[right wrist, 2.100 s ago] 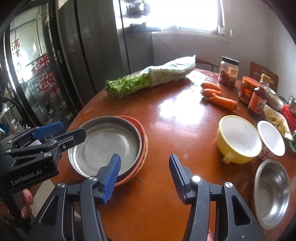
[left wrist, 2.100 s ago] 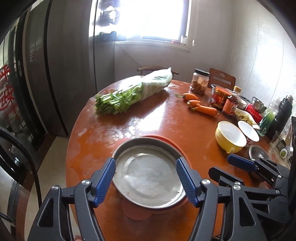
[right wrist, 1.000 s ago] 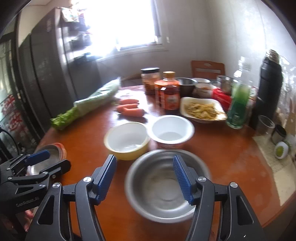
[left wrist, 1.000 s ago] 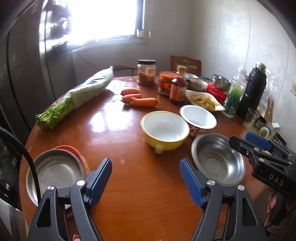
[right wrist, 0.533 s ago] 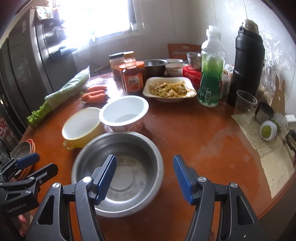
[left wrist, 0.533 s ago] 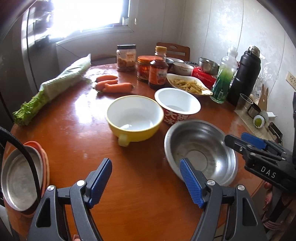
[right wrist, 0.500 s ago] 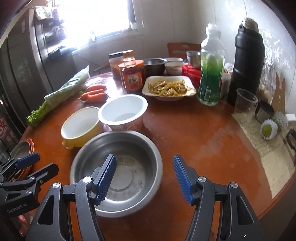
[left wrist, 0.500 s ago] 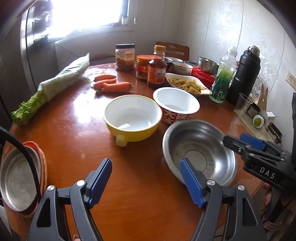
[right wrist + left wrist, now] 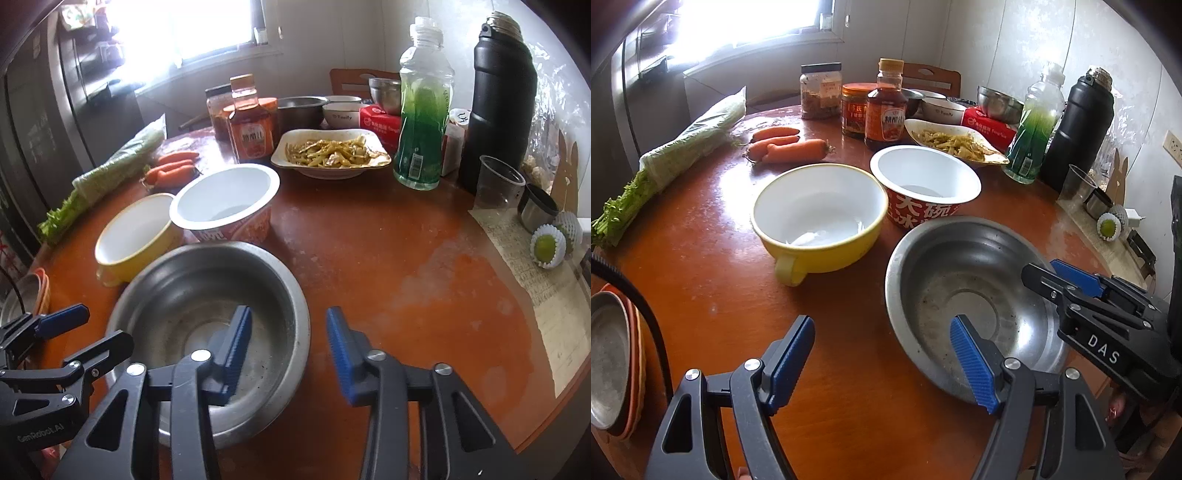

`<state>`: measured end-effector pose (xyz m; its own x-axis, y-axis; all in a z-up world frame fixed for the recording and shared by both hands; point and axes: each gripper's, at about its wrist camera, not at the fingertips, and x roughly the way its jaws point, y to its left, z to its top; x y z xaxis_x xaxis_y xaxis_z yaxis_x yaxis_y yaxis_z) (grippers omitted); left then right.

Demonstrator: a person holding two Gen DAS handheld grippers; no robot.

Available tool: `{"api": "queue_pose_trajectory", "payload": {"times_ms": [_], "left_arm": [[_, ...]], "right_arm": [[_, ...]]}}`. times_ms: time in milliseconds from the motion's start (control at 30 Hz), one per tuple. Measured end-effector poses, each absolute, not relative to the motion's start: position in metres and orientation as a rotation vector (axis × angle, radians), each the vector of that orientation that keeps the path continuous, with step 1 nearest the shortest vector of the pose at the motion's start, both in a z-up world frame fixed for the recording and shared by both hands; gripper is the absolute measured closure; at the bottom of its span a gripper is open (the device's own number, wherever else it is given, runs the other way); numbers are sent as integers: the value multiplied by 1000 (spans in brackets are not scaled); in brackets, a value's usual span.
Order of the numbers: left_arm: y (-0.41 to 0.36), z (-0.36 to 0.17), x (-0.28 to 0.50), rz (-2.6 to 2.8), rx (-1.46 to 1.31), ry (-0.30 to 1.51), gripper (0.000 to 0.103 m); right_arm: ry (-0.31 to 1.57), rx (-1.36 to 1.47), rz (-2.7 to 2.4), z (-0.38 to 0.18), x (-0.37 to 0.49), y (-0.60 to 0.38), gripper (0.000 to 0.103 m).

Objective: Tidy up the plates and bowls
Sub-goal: 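Reach the left gripper to the large steel bowl rim and grasp it, then carry the steel bowl toward the plate stack and open the left gripper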

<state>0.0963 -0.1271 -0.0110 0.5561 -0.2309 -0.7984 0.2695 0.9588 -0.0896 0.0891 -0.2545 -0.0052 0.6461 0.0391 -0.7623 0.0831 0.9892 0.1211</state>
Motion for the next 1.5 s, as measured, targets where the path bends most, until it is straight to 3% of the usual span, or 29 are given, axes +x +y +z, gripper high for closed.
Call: {"api": "queue_pose_trajectory", "payload": {"times_ms": [167,333,433,1500], "left_arm": [[-129,-19,101,-306,34,959,28],[-126,-28,105,-340,-6,994,61],[-123,-32,103,-351,-20,1003,70],[-26,-15,60,-216,-46,944,70]], "right_arm": [[870,119,-11,-8,90,-247,73],[872,116,13,-8,90,-240,77],[875,115,42,-7,88,-233,77],[863,36,217,8,62,-132,76]]}}
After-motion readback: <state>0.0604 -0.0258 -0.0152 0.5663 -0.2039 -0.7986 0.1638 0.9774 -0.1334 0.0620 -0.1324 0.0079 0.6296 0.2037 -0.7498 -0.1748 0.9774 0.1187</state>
